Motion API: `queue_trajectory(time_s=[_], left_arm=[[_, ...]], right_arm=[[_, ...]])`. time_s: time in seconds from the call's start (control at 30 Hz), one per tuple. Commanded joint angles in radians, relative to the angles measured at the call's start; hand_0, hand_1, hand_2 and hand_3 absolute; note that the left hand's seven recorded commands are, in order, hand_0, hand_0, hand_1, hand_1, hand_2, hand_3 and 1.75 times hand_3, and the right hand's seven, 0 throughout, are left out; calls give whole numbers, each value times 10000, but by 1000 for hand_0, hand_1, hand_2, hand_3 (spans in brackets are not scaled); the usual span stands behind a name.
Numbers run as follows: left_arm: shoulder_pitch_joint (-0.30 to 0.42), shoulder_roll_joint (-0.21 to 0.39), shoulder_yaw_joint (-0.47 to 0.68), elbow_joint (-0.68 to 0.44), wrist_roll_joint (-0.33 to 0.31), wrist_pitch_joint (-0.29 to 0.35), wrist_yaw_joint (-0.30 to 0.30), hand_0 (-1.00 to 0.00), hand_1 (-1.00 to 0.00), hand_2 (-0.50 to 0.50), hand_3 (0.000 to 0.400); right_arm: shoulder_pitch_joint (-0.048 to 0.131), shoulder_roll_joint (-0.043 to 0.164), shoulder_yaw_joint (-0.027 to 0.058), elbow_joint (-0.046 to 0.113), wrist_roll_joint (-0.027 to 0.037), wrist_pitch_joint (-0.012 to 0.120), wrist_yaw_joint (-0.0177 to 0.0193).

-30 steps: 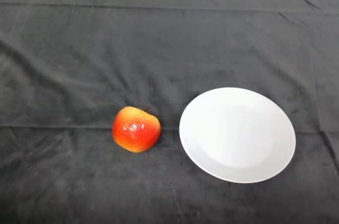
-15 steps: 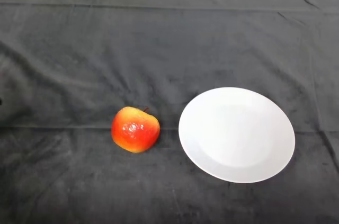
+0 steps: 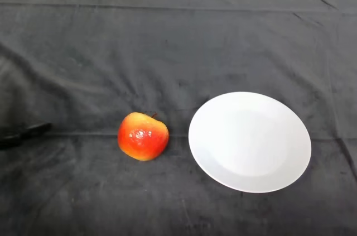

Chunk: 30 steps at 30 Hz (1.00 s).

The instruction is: Move the apple to the plate

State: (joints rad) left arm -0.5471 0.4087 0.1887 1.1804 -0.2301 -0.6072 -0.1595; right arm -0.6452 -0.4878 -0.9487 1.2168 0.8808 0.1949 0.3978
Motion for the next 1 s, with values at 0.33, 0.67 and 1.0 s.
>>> queue_trajectory(time_s=[0.33, 0.67, 1.0], left_arm=[[76, -380, -904, -637, 538, -506, -1482, 0, 0, 0, 0], [222, -825, -1534, -651, 738, -674, -2664, 0, 0, 0, 0], [307, -1161, -2124, -688, 724, -970, -3791, 0, 0, 0, 0]], right_arm=[[-127, -156, -24, -79, 171, -76, -11], [-124, -153, -22, -86, 172, -74, -16], [-124, -154, -22, -86, 174, -73, -17]])
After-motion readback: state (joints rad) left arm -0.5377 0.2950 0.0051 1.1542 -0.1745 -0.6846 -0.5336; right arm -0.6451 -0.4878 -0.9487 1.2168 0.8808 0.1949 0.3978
